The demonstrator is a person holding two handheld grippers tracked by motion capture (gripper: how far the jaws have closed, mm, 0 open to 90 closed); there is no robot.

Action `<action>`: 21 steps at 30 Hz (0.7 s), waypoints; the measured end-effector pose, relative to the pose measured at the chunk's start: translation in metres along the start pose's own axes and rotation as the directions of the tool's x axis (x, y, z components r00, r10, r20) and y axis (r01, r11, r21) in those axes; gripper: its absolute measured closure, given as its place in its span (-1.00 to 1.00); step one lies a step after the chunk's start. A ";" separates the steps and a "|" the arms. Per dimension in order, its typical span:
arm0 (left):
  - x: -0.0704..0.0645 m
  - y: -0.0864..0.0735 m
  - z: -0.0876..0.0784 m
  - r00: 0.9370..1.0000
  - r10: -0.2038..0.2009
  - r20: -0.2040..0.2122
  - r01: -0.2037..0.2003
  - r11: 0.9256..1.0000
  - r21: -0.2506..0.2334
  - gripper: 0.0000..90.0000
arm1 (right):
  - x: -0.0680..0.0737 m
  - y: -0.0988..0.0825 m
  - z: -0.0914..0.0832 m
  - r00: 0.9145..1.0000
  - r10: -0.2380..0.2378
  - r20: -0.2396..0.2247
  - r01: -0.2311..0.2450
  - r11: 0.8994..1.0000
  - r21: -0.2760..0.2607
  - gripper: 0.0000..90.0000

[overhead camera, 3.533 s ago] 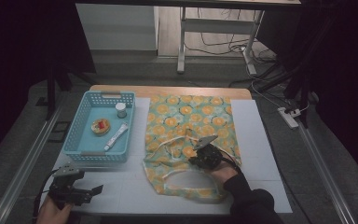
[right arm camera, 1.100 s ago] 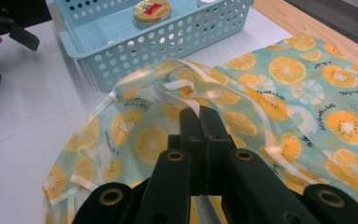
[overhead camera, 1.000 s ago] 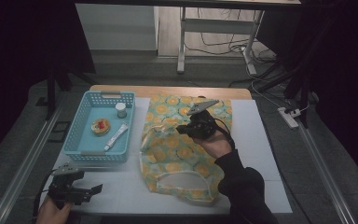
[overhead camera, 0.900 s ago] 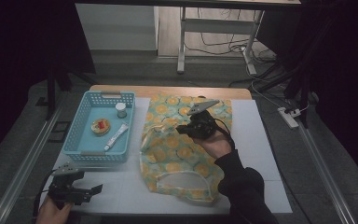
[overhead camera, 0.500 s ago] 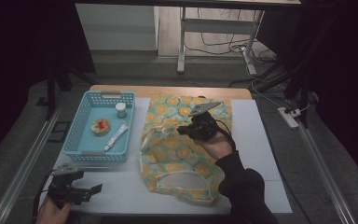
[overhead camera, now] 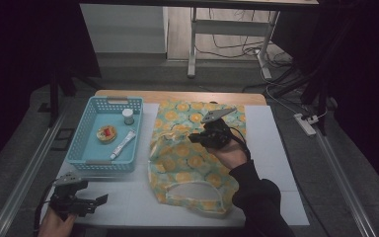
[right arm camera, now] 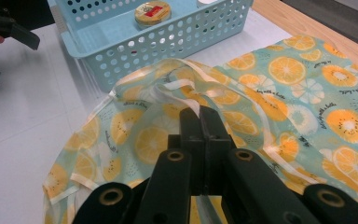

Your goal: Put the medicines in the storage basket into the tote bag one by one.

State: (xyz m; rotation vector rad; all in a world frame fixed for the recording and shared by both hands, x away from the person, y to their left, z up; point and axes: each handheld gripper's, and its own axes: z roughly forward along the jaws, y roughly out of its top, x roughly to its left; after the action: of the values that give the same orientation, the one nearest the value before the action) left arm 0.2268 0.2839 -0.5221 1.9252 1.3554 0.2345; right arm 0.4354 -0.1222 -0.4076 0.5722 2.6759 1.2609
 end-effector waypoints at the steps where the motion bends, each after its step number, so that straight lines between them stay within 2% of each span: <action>1: 0.000 0.001 -0.001 1.000 -0.001 0.002 0.001 1.000 -0.001 -1.00 | 0.000 0.000 0.000 1.000 0.001 -0.001 -0.001 1.000 0.000 1.00; 4: -0.001 0.003 -0.003 1.000 0.000 0.009 0.000 1.000 -0.007 -1.00 | -0.001 0.000 0.000 1.000 0.002 0.000 -0.002 1.000 0.002 1.00; 8: -0.003 0.007 -0.004 1.000 0.025 0.017 -0.025 1.000 -0.005 -1.00 | -0.001 -0.001 -0.001 1.000 0.004 0.003 -0.004 1.000 0.003 1.00; 14: -0.003 0.013 -0.005 0.997 0.047 0.058 -0.047 0.999 -0.012 -1.00 | -0.002 -0.001 -0.003 1.000 0.003 0.002 -0.003 1.000 0.001 1.00; 18: -0.001 0.017 -0.007 0.993 0.072 0.097 -0.070 0.997 -0.026 -1.00 | -0.003 -0.001 -0.004 1.000 0.009 0.001 -0.009 1.000 -0.001 1.00; 21: -0.001 0.020 -0.007 0.994 0.087 0.067 -0.086 0.996 -0.021 -1.00 | -0.004 -0.001 -0.004 1.000 0.008 0.001 -0.008 1.000 -0.002 1.00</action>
State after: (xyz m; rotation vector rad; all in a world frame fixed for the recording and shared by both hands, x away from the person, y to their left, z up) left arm 0.2369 0.2838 -0.5035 1.9620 1.2227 0.2203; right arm 0.4375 -0.1274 -0.4061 0.5829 2.6740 1.2647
